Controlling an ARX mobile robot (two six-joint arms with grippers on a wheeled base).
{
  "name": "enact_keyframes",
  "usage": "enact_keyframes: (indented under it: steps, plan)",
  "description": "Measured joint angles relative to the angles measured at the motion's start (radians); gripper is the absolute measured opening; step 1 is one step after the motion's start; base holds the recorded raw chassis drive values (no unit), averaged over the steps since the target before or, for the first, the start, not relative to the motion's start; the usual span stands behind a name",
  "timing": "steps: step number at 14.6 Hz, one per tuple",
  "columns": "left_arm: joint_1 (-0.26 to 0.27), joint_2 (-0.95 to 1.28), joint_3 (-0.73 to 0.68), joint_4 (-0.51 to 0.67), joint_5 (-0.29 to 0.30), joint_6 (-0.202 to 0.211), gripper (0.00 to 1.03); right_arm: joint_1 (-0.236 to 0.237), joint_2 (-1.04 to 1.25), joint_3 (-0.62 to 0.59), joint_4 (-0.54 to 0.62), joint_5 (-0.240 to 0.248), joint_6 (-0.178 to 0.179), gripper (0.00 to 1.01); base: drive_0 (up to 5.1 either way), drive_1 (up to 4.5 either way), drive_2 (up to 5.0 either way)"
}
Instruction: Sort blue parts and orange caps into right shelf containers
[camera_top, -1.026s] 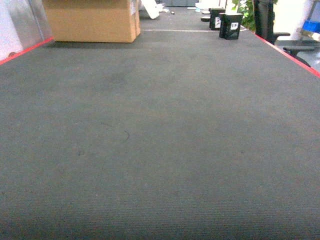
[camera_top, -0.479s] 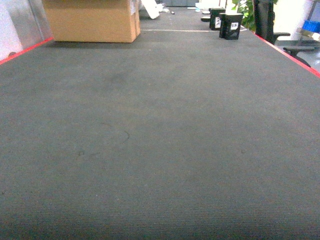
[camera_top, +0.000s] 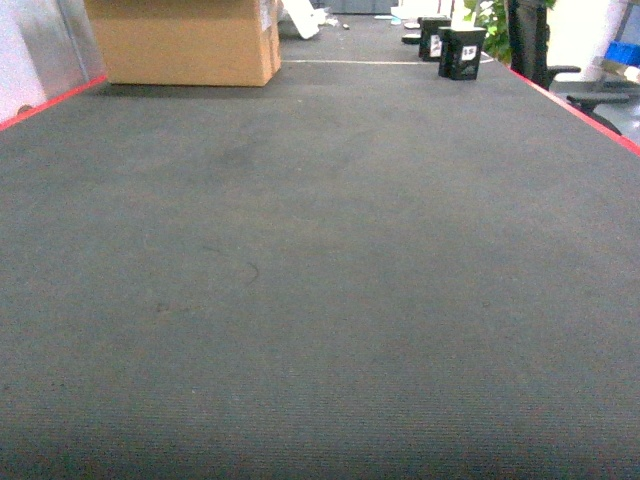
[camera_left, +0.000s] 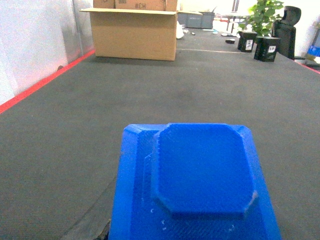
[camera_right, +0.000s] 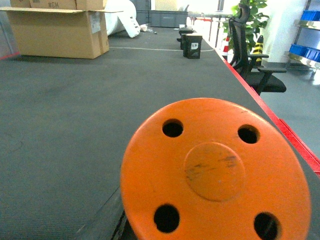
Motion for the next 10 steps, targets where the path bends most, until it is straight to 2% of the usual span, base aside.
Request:
enact_keyframes:
  steps: [7, 10]
  plan:
    - [0.000, 0.000, 0.000, -0.004, 0.000, 0.000, 0.43, 0.000, 0.000, 0.000, 0.000, 0.000, 0.000, 0.45, 0.0, 0.00, 0.0]
    - [0.002, 0.000, 0.000, -0.004, -0.002, 0.000, 0.43, 0.000, 0.000, 0.000, 0.000, 0.000, 0.000, 0.45, -1.6, -1.63, -1.6]
